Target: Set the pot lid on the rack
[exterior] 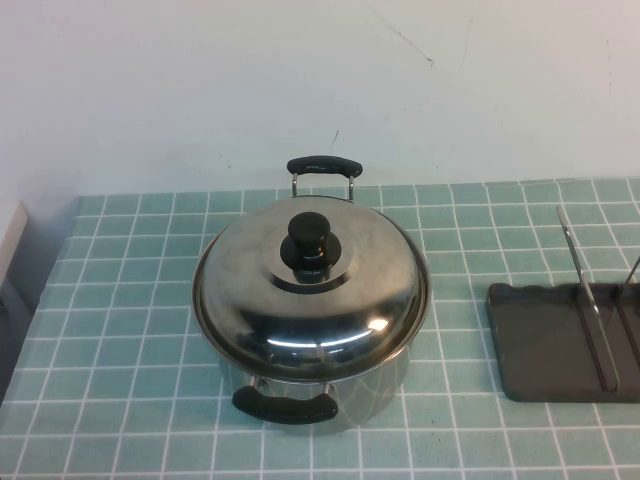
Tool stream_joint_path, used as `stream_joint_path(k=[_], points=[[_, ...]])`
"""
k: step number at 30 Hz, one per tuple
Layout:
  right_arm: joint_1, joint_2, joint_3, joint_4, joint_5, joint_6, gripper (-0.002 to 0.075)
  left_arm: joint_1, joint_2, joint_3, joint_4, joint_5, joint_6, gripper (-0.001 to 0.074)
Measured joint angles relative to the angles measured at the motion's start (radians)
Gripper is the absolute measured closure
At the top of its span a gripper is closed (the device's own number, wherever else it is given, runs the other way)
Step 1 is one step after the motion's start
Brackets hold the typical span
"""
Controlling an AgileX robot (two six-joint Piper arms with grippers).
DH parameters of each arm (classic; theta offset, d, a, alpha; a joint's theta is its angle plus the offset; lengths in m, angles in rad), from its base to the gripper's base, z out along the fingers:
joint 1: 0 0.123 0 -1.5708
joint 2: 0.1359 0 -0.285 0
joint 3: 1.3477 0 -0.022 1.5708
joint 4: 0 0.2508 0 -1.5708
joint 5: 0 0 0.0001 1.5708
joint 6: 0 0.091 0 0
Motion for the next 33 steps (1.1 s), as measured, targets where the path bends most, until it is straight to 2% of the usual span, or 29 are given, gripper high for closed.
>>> stream_joint_path(k=[33], points=[[0.0,0.0,0.0,0.019,0.0,0.013,0.0729,0.0,0.0,0.0,-0.004,-0.002,0.0,0.0738]])
